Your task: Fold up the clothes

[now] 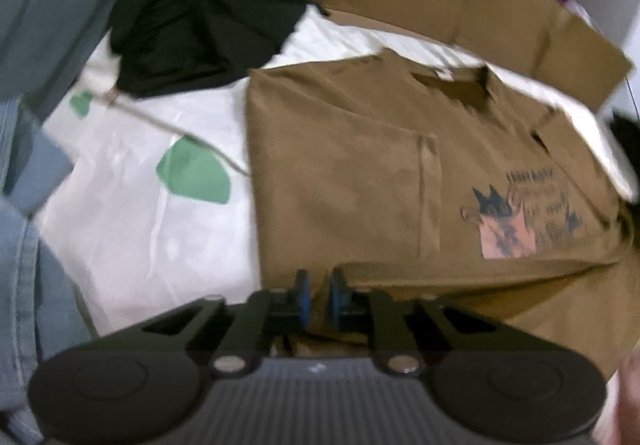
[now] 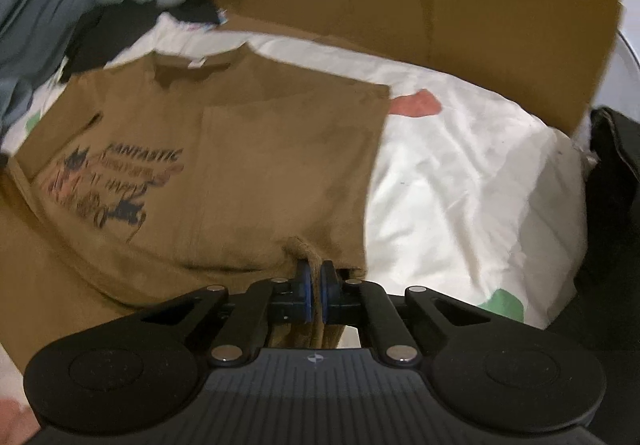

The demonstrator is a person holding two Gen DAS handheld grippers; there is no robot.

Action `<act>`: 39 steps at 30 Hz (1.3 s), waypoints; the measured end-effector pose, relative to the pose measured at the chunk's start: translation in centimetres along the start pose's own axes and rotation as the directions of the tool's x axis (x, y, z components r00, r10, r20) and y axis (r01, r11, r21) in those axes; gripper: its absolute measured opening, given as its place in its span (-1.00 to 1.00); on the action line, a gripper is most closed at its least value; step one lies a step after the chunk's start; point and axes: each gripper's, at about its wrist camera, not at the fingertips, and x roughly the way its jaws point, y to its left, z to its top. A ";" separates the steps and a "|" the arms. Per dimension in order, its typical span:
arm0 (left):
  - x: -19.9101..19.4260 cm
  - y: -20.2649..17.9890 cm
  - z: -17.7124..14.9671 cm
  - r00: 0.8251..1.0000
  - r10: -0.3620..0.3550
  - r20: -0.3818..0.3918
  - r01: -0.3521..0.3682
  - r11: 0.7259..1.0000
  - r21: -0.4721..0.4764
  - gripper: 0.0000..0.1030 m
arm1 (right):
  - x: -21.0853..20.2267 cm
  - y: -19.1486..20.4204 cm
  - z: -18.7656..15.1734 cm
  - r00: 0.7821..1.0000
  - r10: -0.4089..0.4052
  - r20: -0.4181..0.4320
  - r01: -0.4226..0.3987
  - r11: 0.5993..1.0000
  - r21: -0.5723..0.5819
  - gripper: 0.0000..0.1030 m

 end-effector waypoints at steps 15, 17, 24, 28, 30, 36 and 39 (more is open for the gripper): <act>-1.2 2.6 2.1 0.998 0.007 0.064 0.003 0.987 -0.161 -0.22 | -0.8 -2.2 -0.2 0.999 -0.032 0.039 0.024 0.982 0.187 -0.88; -1.3 2.8 1.8 0.998 0.019 0.061 -0.009 0.987 -0.162 -0.22 | -0.7 -2.2 -0.1 0.999 -0.027 0.043 0.019 0.982 0.191 -0.82; -1.1 3.1 0.4 0.999 0.004 0.042 0.003 0.986 -0.167 -0.22 | -0.5 -2.1 0.0 0.998 -0.031 0.046 0.022 0.984 0.175 -0.30; 0.2 2.5 0.5 0.999 -0.016 0.040 0.022 0.988 -0.155 -0.23 | 0.0 -1.9 0.0 0.999 -0.031 0.043 0.024 0.987 0.157 -0.30; 1.0 2.4 0.6 0.999 -0.017 0.030 0.021 0.988 -0.156 -0.28 | 0.3 -1.7 0.1 0.999 -0.027 0.043 0.021 0.989 0.144 -0.30; 2.0 2.0 0.8 0.999 -0.021 0.028 0.025 0.988 -0.152 -0.48 | 0.6 -1.2 0.2 0.999 -0.026 0.042 0.021 0.994 0.104 -0.65; 1.5 1.4 0.8 0.999 -0.004 0.045 0.009 0.993 -0.120 -0.51 | 0.1 -0.9 0.3 0.998 -0.034 0.054 0.029 0.995 0.094 -0.72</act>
